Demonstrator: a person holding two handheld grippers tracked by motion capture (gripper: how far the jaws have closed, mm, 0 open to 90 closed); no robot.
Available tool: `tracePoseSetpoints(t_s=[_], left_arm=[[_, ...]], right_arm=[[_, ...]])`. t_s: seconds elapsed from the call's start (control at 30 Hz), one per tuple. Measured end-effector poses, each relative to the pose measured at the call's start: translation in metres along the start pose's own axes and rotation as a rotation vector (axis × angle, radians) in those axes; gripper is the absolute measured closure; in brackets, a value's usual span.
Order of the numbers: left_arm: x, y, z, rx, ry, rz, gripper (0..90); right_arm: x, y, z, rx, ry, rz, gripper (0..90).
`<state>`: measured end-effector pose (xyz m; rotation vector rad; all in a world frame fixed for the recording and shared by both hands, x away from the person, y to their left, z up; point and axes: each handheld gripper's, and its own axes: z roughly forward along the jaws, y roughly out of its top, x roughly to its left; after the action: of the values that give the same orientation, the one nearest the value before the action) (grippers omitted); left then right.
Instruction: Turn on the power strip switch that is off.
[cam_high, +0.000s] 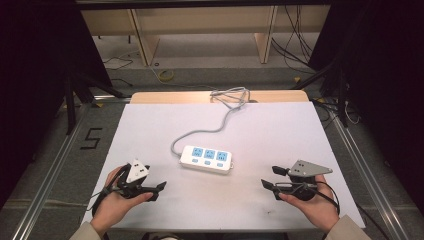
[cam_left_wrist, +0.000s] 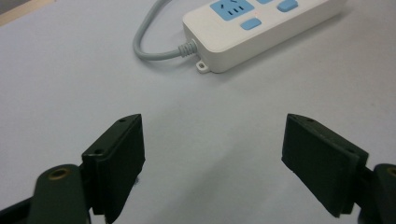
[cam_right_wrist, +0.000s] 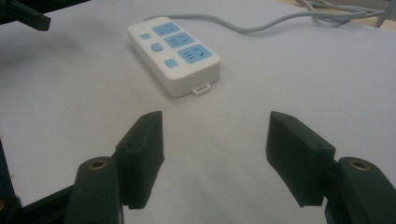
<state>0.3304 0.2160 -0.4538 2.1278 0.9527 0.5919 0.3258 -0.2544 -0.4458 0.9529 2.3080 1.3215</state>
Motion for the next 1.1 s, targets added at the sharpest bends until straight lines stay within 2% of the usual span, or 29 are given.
tracePoseSetpoints(t_s=[0.1,0.23,0.27,0.3,0.4,0.47,0.5,0.53,0.6,0.63,0.9,1.1], left_arm=[[0.002,0.0,0.0,-0.007,0.009,-0.013,21.4],[0.002,0.0,0.002,-0.004,0.011,-0.01,21.9],[0.001,0.0,0.002,-0.004,0.012,-0.009,22.1],[0.001,0.001,0.002,-0.002,0.011,-0.007,22.2],[0.001,0.001,0.003,0.001,0.01,-0.004,22.5],[0.001,0.001,0.003,0.003,0.01,-0.002,22.9],[0.001,0.001,0.003,0.004,0.01,-0.002,22.9],[0.001,0.001,0.003,0.005,0.008,-0.005,23.2],[0.001,0.001,0.003,0.004,0.008,-0.007,23.3],[0.001,0.001,0.003,0.003,0.01,-0.008,23.4],[0.0,0.002,0.004,0.004,0.006,-0.006,23.4],[-0.002,0.003,0.005,0.005,0.003,-0.005,23.4]], right_arm=[[0.001,0.0,0.0,0.008,0.001,-0.002,42.0],[0.002,0.0,0.0,0.014,0.012,0.012,47.8],[0.003,0.0,0.0,0.016,0.012,0.013,50.8],[0.003,0.001,0.0,0.017,0.004,0.009,59.0],[0.005,0.002,-0.002,0.03,-0.004,-0.022,71.4],[0.005,0.004,-0.003,0.026,-0.016,-0.041,77.5],[0.005,0.004,-0.003,0.026,-0.016,-0.041,77.5],[0.005,0.006,-0.004,0.019,-0.023,-0.044,82.5],[0.005,0.006,-0.004,0.018,-0.028,-0.046,84.4],[0.005,0.008,-0.004,0.019,-0.031,-0.049,88.2],[0.004,0.015,0.001,0.025,-0.048,-0.045,90.0],[0.007,0.021,0.009,0.034,-0.039,-0.051,90.0]])
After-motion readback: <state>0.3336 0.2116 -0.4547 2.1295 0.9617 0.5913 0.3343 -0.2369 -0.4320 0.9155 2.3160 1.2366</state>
